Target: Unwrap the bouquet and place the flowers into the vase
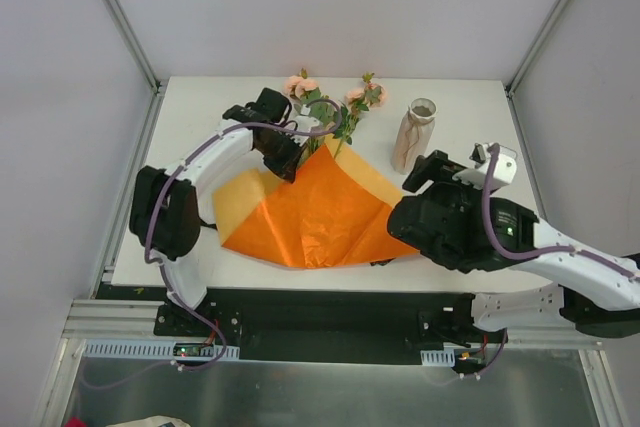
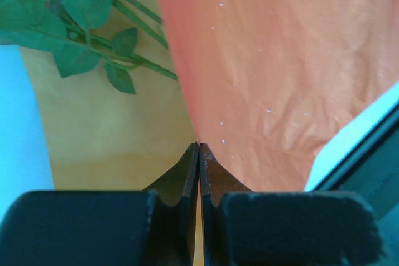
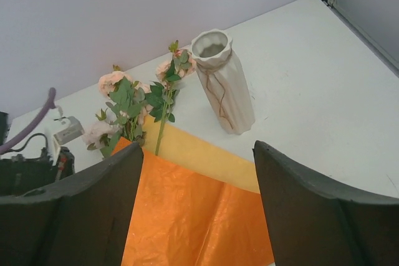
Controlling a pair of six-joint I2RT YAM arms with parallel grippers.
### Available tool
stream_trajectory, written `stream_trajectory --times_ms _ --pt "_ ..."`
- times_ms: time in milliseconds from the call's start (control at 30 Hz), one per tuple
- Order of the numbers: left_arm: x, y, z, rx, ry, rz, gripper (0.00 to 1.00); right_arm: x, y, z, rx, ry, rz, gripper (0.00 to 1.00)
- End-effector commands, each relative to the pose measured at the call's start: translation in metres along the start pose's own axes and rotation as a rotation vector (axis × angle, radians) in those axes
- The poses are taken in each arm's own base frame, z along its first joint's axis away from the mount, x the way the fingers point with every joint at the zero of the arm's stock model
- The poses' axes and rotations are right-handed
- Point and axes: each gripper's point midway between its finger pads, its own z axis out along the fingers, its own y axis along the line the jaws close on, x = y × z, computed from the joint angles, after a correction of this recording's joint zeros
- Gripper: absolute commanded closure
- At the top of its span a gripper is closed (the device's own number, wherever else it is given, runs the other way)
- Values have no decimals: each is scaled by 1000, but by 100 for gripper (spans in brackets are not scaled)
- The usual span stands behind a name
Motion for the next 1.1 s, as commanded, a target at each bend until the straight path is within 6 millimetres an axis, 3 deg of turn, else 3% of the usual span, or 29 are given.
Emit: stream_trajectory --times_ms 0,33,67,100,133,167,200,233,267,333,367,600,667,733,767,800,833,933,967,1000,1033,1067 --pt "-12 -53 -57 63 -154 109 100 -25 -31 2 49 -48 -391 25" --pt "-12 -66 -65 85 -175 133 100 -25 -21 3 43 -39 -346 26" --pt "-6 -81 -79 98 -203 169 100 -27 -24 4 45 -24 -350 26" --pt "-3 -92 -86 117 -221 195 100 -20 7 5 -24 34 -167 26" --pt "0 -100 -92 122 -238 222 100 -3 1 14 -46 64 -374 25" --pt "8 -114 -102 135 -263 267 99 3 14 11 -183 140 -271 24" --pt "13 -123 -106 157 -272 289 98 4 16 15 -203 168 -218 23" --pt "18 -134 -118 167 -301 325 97 5 4 31 -149 201 -200 23" --pt "25 -142 -119 189 -299 351 96 12 23 32 -220 285 -196 22" --pt "38 -158 -128 253 -288 374 94 22 27 41 -220 366 -261 18" --pt "43 -166 -131 282 -282 383 93 30 44 48 -246 413 -287 16" --pt "96 -209 -142 471 -185 462 91 59 78 85 -294 539 -279 15" --pt "108 -215 -144 513 -169 467 94 87 90 95 -338 606 -291 15" --pt "114 -217 -142 528 -164 466 96 118 106 111 -401 656 -278 15" --pt "115 -217 -141 534 -160 462 97 135 123 105 -513 723 -242 14" --pt "116 -217 -140 532 -157 462 97 142 136 112 -571 723 -202 12" --pt "115 -215 -140 521 -161 466 98 169 134 121 -574 774 -217 10" --pt "104 -198 -143 388 -183 485 98 205 136 126 -604 864 -234 11" --pt "95 -180 -140 287 -201 492 91 211 141 121 -653 892 -208 14" --pt "92 -167 -136 240 -218 474 90 217 139 121 -654 916 -186 16" --pt "84 -142 -135 171 -248 415 89 236 132 110 -684 984 -171 18" --pt "74 -122 -136 128 -296 383 87 238 133 110 -708 981 -148 21"
